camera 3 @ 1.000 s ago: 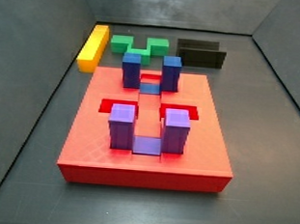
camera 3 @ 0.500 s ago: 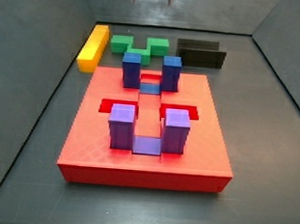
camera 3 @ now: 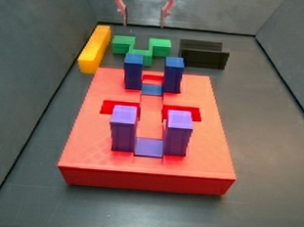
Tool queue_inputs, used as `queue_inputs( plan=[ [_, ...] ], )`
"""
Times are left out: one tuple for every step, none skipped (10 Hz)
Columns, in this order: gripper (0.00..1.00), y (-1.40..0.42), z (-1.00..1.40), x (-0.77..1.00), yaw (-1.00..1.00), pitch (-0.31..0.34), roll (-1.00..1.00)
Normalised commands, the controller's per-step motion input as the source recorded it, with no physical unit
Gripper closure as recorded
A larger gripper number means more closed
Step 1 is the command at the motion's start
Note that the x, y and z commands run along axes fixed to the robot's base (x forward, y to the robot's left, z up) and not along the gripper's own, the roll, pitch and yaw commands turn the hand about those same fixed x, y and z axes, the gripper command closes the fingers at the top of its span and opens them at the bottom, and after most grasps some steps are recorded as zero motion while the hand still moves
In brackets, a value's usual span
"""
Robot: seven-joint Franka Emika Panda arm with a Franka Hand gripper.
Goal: Pick up the yellow object. Move up. Move to above the board. Insert the yellow object.
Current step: Pick up the yellow object.
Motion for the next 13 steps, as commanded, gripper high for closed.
queue_inputs(
  plan=[
    [0.00, -0.13, -0.45, 0.05, 0.02, -0.083, 0.15],
    [0.00, -0.10, -0.37, 0.14, 0.02, -0.030, 0.14],
    [0.00, -0.05, -0.32, 0.12, 0.00, 0.000, 0.11],
    [0.00, -0.04, -0.37, 0.11, 0.00, 0.000, 0.11],
    [0.00, -0.02, -0.38, 0.14, 0.00, 0.000, 0.14],
    [0.00, 0.00, -0.41, 0.10, 0.00, 0.000, 0.13],
    [0.00, 0.00, -0.42, 0.08, 0.00, 0.000, 0.14],
    [0.00, 0.00, -0.44, 0.00, 0.00, 0.000, 0.16],
    [0.00, 0.00, -0.43, 0.00, 0.00, 0.000, 0.20],
    [0.00, 0.00, -0.40, 0.00, 0.00, 0.000, 0.19],
    [0.00, 0.00, -0.39, 0.00, -0.01, 0.000, 0.19],
    [0.00, 0.00, -0.41, 0.00, -0.02, 0.000, 0.19],
    [0.00, -0.03, -0.34, 0.00, -0.02, 0.000, 0.19]
  ],
)
